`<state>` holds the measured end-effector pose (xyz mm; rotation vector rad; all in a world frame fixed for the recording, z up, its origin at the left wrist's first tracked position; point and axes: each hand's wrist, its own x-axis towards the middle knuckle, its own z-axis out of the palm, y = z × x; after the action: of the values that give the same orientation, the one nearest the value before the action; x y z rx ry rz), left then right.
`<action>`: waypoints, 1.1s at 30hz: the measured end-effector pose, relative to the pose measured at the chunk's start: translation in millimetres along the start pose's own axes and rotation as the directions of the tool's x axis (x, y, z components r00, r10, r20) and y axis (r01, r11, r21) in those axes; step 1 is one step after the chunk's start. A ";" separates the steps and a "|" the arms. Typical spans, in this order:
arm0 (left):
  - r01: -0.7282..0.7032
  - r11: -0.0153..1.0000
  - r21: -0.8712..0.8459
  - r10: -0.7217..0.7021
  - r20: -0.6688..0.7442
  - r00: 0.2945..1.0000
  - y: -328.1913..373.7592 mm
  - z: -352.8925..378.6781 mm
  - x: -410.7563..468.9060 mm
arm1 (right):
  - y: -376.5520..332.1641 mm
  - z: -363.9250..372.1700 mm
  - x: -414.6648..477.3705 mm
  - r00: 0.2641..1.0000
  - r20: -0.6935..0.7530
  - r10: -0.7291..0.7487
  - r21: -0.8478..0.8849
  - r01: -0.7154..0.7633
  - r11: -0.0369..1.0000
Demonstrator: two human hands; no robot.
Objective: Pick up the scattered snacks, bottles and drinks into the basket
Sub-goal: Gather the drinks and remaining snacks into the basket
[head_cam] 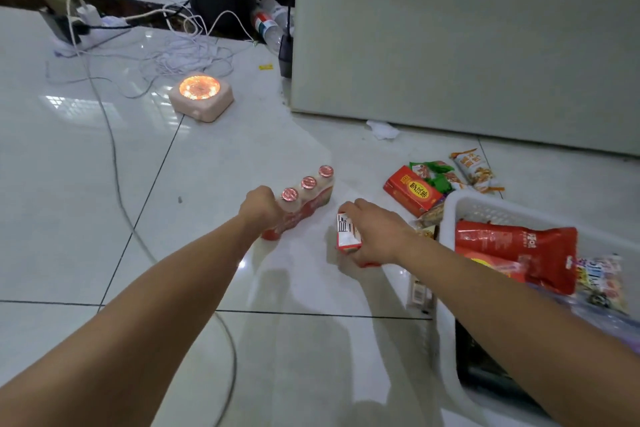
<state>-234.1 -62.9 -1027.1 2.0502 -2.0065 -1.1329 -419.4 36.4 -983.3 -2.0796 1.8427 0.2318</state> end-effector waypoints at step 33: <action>-0.371 0.913 -0.167 0.381 0.674 0.633 219.7 124.2 -142.4 | 192.1 38.7 -297.3 -0.065 -0.005 0.998 0.889 -0.457 -0.026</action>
<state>-468.1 84.2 -940.2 1.1293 -2.5326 -1.9956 -645.9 308.3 -944.5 0.0200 2.8178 -1.0668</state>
